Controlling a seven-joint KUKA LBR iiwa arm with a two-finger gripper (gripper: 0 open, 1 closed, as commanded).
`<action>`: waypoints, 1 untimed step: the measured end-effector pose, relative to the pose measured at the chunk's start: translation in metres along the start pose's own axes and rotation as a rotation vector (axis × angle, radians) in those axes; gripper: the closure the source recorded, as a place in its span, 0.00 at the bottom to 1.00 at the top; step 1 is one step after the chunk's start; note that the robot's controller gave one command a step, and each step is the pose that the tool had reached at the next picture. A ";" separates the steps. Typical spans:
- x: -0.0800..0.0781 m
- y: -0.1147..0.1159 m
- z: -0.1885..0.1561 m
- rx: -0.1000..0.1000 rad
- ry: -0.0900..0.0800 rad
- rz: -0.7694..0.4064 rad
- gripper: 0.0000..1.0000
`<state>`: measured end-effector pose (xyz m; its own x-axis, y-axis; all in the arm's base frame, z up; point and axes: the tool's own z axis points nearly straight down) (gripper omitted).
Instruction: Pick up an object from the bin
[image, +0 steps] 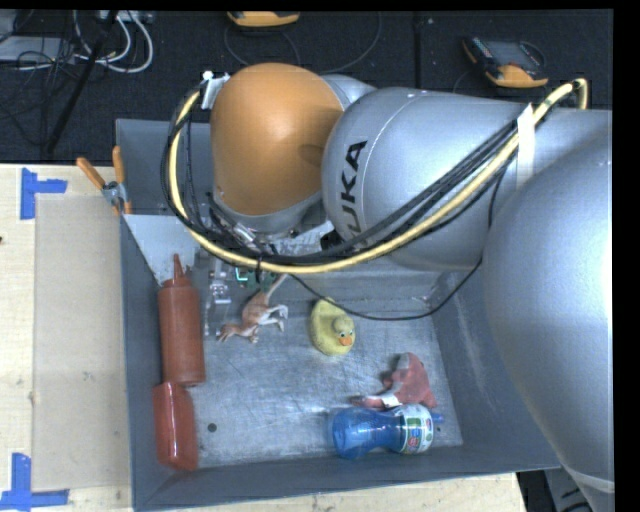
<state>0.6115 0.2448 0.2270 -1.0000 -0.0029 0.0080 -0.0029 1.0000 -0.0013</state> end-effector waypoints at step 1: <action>-0.002 -0.001 -0.005 -0.001 -0.007 0.004 0.00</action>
Offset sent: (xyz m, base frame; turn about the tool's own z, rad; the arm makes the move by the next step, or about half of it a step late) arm 0.0053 -0.0831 -0.1570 -0.3562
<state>0.6134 0.2435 0.2319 -1.0000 0.0014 0.0006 0.0014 1.0000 0.0001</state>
